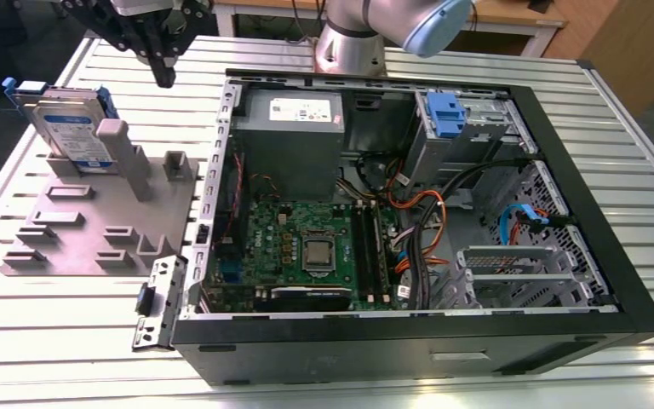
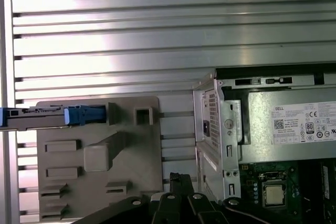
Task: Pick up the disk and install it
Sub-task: 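Reach for the disk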
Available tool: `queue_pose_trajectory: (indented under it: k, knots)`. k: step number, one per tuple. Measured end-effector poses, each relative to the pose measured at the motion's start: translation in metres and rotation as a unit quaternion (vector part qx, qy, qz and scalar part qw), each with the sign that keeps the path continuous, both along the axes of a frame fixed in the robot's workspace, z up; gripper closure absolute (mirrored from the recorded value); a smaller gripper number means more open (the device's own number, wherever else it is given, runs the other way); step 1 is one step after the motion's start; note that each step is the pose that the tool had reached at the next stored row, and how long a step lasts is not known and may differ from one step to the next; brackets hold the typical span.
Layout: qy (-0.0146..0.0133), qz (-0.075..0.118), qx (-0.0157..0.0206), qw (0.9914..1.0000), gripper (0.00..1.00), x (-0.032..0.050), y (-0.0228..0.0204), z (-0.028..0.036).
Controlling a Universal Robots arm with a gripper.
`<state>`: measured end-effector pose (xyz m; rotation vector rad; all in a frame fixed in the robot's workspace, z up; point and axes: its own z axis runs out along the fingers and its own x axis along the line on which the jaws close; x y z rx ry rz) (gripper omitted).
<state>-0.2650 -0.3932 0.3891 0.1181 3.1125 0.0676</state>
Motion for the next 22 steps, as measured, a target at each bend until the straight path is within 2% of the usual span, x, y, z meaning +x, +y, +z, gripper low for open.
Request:
queue_pose_trajectory:
  k: [3, 6, 22]
  knots:
    - [0.0, 0.0, 0.0, 1.0, 0.89, -0.0078, 0.0006, -0.0005]
    - [0.0, 0.0, 0.0, 1.0, 0.89, -0.012, 0.0009, -0.0008]
    - [0.0001, 0.0, 0.0, 1.0, 0.89, -0.0148, 0.0009, -0.0009]
